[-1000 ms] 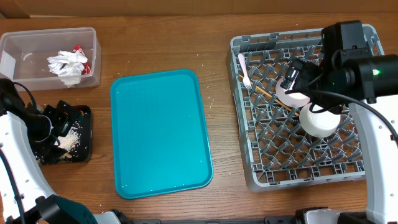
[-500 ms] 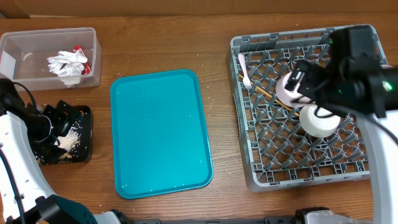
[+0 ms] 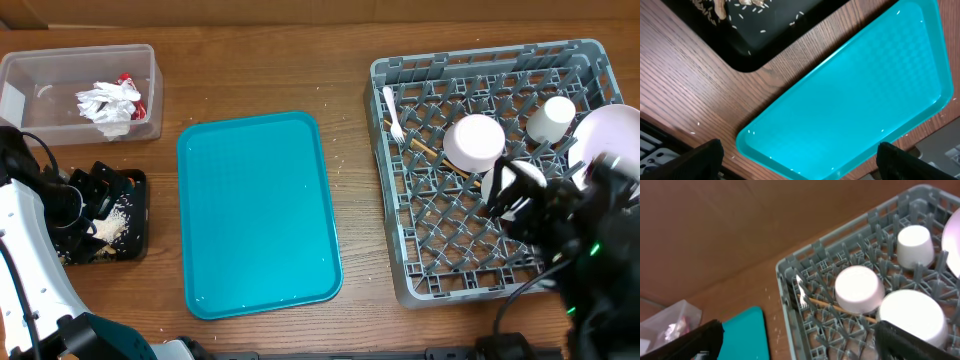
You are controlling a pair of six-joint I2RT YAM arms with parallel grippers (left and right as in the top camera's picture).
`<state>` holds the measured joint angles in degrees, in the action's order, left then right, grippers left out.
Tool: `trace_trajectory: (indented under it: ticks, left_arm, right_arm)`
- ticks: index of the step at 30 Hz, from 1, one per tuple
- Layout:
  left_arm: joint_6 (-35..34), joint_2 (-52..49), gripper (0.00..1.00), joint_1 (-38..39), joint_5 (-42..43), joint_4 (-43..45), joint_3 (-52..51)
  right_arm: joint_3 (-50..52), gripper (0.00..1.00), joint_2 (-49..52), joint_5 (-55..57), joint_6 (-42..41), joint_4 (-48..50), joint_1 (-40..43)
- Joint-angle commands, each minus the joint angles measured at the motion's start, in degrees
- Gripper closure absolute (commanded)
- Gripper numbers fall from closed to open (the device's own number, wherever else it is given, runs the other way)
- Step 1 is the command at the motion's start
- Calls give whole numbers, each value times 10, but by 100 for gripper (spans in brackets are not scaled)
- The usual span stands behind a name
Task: Sort waste into correct bins and load items into the dishwasher rack
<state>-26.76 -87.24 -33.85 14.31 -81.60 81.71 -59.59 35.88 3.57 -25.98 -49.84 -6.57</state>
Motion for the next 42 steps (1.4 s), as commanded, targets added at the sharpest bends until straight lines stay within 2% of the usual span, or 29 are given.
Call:
trace_trajectory:
  ticks: [1, 9, 16, 25, 34, 42]
  left_arm:
    - [10, -1, 0, 2, -2, 0, 0]
    - [10, -1, 0, 2, -2, 0, 0]
    - [10, -1, 0, 2, -2, 0, 0]
    - [10, -1, 0, 2, -2, 0, 0]
    - [10, -1, 0, 2, -2, 0, 0]
    - [10, -1, 0, 2, -2, 0, 0]
  right_arm:
    - [149, 0, -102, 6, 8, 90, -1]
    - [412, 0, -295, -86, 9, 296, 55]
    - [533, 0, -357, -128, 7, 404, 101]
    - [592, 0, -357, -84, 17, 469, 119]
    - [591, 0, -357, -83, 165, 454, 120]
    - [591, 0, -357, -92, 123, 455, 120]
